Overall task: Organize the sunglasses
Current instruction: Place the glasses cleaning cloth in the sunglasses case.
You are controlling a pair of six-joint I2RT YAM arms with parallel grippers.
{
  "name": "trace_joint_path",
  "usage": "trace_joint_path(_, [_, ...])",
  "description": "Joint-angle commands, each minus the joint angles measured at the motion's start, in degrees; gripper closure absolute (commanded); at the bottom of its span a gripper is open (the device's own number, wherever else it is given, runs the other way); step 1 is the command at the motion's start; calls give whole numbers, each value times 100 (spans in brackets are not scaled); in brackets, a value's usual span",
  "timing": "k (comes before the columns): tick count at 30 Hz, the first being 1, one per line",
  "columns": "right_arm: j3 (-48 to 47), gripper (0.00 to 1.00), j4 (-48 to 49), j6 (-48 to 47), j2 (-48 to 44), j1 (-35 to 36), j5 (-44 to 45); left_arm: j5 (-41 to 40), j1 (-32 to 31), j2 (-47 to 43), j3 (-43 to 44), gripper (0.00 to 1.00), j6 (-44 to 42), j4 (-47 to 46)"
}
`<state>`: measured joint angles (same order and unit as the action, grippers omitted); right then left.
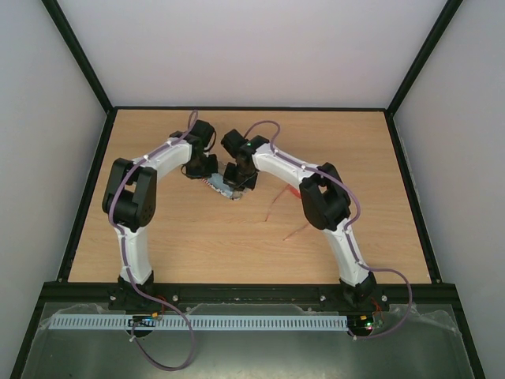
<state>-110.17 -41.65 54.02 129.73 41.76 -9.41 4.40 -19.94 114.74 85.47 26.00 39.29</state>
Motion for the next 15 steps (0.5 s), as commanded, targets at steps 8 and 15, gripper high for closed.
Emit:
trace_joint_path(8, [543,99,-77,2,-26,161,103,-202,99,-76,-151,98,-242,0])
trace_joint_path(15, [570,99,-93,-13,-12,166,216,-262,158,10,-60,98,-323,11])
